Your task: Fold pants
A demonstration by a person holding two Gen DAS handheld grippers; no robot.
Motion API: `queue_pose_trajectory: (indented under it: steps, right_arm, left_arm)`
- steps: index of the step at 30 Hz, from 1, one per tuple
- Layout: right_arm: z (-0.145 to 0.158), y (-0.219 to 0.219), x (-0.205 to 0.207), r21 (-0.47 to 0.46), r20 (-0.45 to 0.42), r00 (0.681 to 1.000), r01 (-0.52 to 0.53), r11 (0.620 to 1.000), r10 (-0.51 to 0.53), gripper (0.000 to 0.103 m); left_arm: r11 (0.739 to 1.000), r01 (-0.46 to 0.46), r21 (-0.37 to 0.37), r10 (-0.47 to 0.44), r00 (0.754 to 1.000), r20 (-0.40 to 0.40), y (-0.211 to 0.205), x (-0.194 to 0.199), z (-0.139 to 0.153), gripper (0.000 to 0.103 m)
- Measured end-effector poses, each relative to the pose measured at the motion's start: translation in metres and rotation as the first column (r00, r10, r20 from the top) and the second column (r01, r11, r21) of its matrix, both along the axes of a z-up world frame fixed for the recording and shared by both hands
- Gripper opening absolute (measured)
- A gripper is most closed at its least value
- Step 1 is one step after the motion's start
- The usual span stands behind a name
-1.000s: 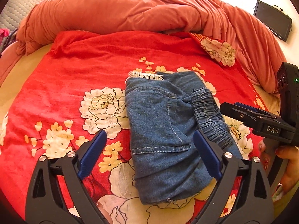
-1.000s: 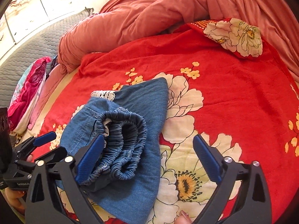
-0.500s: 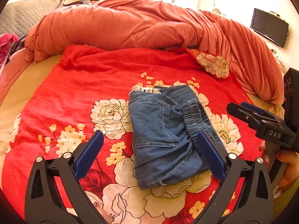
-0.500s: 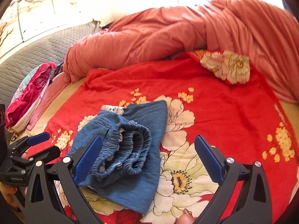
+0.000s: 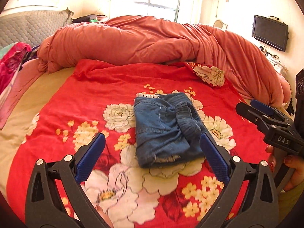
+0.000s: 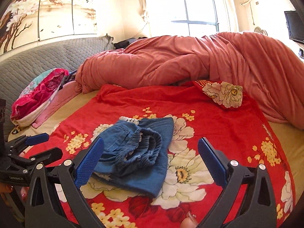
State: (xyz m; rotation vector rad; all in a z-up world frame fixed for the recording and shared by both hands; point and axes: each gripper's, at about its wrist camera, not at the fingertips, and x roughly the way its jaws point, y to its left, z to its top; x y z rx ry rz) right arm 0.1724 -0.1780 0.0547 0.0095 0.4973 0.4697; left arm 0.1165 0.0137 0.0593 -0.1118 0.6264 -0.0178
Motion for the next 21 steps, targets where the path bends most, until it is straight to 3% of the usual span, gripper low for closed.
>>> queue_pose_trajectory:
  steps: [15,21]
  right_arm:
    - [-0.011,-0.019,-0.07,0.038,0.022,0.999,0.048,0.998,-0.049,0.098]
    - [-0.027,-0.023,-0.078,0.016,-0.054,0.996,0.067,0.998,-0.067,0.098]
  left_arm:
    - [1.0,-0.023,-0.017,0.022,1.0,-0.013,-0.008,-0.054,-0.02,0.093]
    - [0.999,-0.029,-0.024,0.027,0.997,-0.077,-0.008,-0.062,-0.036,0.093]
